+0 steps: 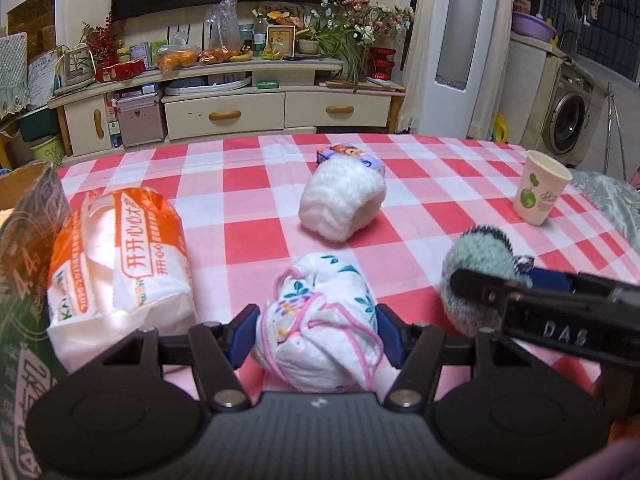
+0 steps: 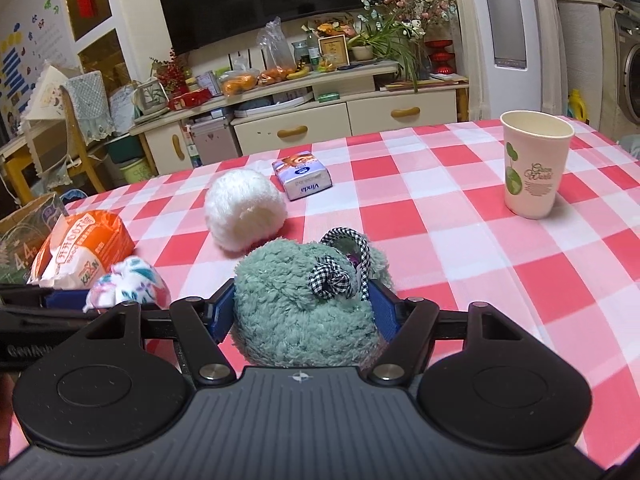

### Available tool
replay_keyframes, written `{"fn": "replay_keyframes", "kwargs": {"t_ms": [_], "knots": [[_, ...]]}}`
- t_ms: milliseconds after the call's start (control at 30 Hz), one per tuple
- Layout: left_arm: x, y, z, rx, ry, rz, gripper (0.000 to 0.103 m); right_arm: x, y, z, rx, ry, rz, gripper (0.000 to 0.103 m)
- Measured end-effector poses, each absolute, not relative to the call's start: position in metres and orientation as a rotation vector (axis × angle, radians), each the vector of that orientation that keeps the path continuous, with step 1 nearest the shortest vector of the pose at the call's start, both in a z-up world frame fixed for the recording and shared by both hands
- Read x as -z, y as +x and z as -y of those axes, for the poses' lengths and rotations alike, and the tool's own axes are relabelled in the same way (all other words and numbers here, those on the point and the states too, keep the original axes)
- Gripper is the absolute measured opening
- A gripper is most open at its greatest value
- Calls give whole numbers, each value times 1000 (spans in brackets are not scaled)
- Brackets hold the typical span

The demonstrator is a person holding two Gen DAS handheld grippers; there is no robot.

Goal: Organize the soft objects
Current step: 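Grasp the white floral cloth bundle with the left tool while the right tool holds the pompom, then carry the floral bundle and green pompom over the box with both tools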

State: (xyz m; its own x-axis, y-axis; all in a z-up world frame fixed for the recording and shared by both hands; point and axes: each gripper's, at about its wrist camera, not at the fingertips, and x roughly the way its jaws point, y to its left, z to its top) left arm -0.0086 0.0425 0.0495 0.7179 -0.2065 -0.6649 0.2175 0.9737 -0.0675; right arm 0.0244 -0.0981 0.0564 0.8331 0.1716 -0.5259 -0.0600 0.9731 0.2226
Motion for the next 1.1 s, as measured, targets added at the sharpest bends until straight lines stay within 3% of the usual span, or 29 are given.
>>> {"fn": "replay_keyframes", "kwargs": {"t_ms": [1100], "knots": [[-133,-54,-122,254,-155,-507,62,-101,-33,49,-189,117,-493,83]]}}
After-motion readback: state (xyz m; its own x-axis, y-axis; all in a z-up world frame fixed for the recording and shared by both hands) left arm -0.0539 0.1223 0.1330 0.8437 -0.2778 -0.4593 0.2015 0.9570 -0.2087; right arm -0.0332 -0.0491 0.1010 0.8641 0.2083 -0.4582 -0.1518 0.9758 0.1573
